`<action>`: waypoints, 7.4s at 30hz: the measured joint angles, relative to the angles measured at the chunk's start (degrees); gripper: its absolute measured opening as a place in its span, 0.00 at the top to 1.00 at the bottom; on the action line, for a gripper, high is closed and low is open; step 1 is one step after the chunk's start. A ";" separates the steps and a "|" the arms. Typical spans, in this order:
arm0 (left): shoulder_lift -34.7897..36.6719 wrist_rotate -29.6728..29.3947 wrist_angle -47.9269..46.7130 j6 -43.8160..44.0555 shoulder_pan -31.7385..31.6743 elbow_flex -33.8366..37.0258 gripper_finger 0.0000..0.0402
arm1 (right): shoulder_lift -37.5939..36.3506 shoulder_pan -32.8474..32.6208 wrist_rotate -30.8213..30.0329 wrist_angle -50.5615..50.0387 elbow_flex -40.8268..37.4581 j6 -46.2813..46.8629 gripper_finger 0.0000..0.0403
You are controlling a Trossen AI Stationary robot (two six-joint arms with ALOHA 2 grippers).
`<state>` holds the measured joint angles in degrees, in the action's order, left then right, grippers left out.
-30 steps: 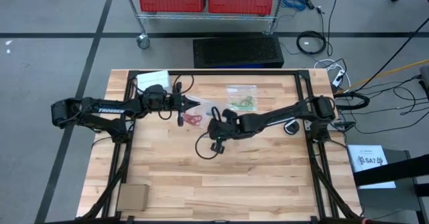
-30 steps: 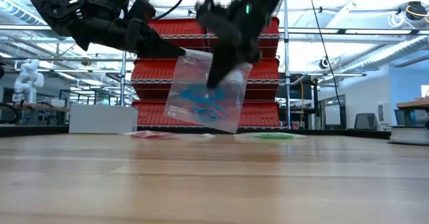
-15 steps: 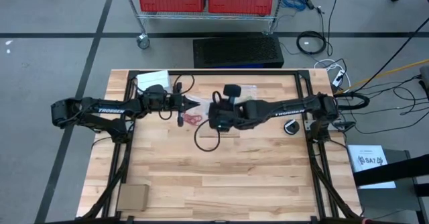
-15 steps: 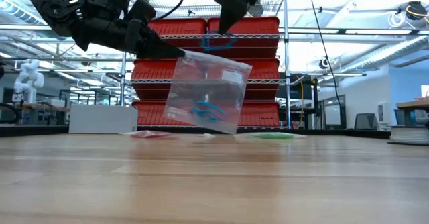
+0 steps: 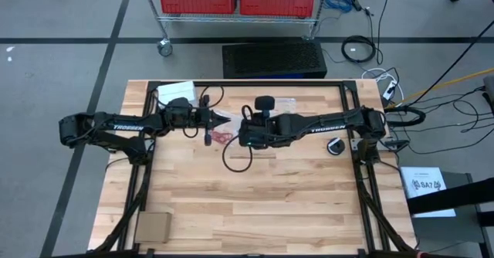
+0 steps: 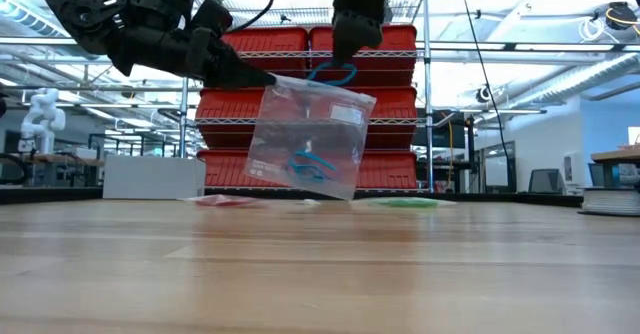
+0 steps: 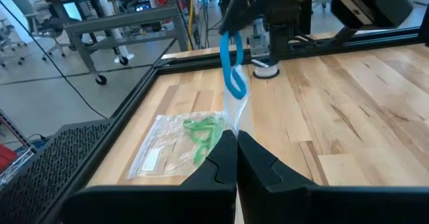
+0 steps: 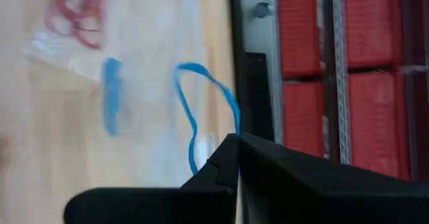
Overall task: Sort rubber bands
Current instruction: Put the blue rubber band into the bottom right transparent zip lock bag, then close the bottom right transparent zip lock bag
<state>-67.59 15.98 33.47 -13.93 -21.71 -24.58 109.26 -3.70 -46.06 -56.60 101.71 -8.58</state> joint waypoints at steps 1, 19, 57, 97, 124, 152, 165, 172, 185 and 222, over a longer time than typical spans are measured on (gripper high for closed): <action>0.00 -0.02 0.01 0.02 -0.02 0.00 1.00 | 0.13 0.00 0.17 -0.18 0.00 -0.31 1.00; 0.00 0.95 0.23 0.09 -0.02 0.00 1.00 | 0.15 3.84 18.04 5.82 0.00 -7.17 0.97; -0.13 -5.27 -11.55 -5.58 4.81 -3.18 1.00 | -25.96 2.95 32.59 1.22 -28.66 30.01 0.55; -28.66 -3.96 -22.24 1.49 9.84 -22.03 0.98 | -12.32 -8.97 39.12 42.32 -55.05 63.57 1.00; -29.24 -8.93 -24.36 7.24 6.76 -22.24 0.99 | -17.76 -2.62 34.44 55.77 -55.21 49.44 1.00; -29.70 3.93 -24.88 2.70 5.34 -22.18 0.99 | -23.42 -4.33 29.68 28.97 -55.28 62.59 1.00; -29.70 0.75 -16.17 10.69 1.86 -22.16 0.99 | -14.02 -4.35 27.44 47.63 -55.21 60.78 1.00; -29.70 5.03 -18.04 11.51 -0.90 -22.16 0.99 | -11.03 -4.38 37.37 48.46 -55.18 56.99 1.00; -29.70 5.43 -18.70 10.54 -0.72 -22.16 0.99 | -26.08 -0.85 36.41 25.40 -55.21 52.04 1.00; -29.70 21.56 -4.20 20.37 -7.47 -22.14 0.99 | -18.38 7.02 32.64 45.75 -55.25 50.12 0.97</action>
<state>-97.30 37.54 29.28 6.44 -29.18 -46.72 90.88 3.31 -13.43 -10.85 46.46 41.54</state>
